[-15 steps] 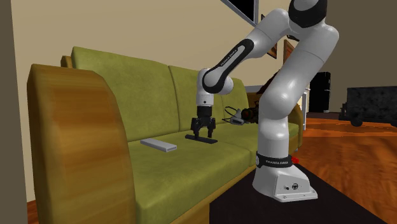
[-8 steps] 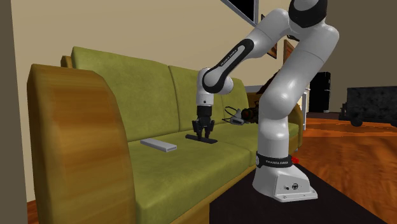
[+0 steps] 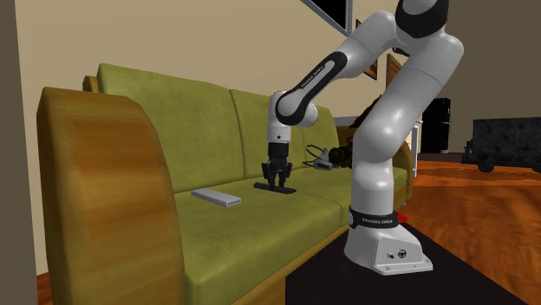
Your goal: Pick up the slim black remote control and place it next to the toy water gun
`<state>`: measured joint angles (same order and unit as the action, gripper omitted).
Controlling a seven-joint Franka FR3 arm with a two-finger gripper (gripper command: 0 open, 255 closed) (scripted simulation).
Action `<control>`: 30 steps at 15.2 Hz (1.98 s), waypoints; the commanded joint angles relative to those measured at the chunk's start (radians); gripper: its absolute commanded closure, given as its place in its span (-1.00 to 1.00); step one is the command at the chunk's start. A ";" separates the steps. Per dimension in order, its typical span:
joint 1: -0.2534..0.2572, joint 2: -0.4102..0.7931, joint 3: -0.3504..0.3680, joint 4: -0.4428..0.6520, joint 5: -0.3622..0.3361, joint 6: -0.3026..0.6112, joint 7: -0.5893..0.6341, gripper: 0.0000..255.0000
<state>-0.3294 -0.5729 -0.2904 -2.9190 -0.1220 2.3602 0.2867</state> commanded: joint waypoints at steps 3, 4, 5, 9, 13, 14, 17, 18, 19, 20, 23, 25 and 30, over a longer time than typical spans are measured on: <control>-0.005 -0.052 0.011 0.024 0.000 -0.078 0.005 1.00; -0.006 -0.064 0.014 0.032 0.001 -0.097 0.006 1.00; -0.006 -0.075 0.016 0.039 0.002 -0.116 0.008 1.00; -0.007 -0.116 0.027 0.073 0.006 -0.190 0.013 1.00; -0.007 -0.149 0.038 0.109 0.011 -0.259 0.017 1.00; -0.006 -0.156 0.040 0.119 0.012 -0.276 0.018 1.00; -0.005 -0.174 0.047 0.150 0.017 -0.325 0.021 1.00; -0.005 -0.180 0.049 0.160 0.018 -0.341 0.021 1.00; -0.005 -0.185 0.052 0.171 0.019 -0.356 0.022 1.00; -0.004 -0.189 0.054 0.182 0.021 -0.372 0.023 1.00; -0.002 -0.201 0.060 0.216 0.025 -0.417 0.025 1.00; -0.001 -0.207 0.064 0.239 0.028 -0.447 0.027 1.00; 0.002 -0.217 0.073 0.301 0.035 -0.518 0.030 1.00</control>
<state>-0.3276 -0.7867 -0.2194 -2.6286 -0.0882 1.8564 0.3157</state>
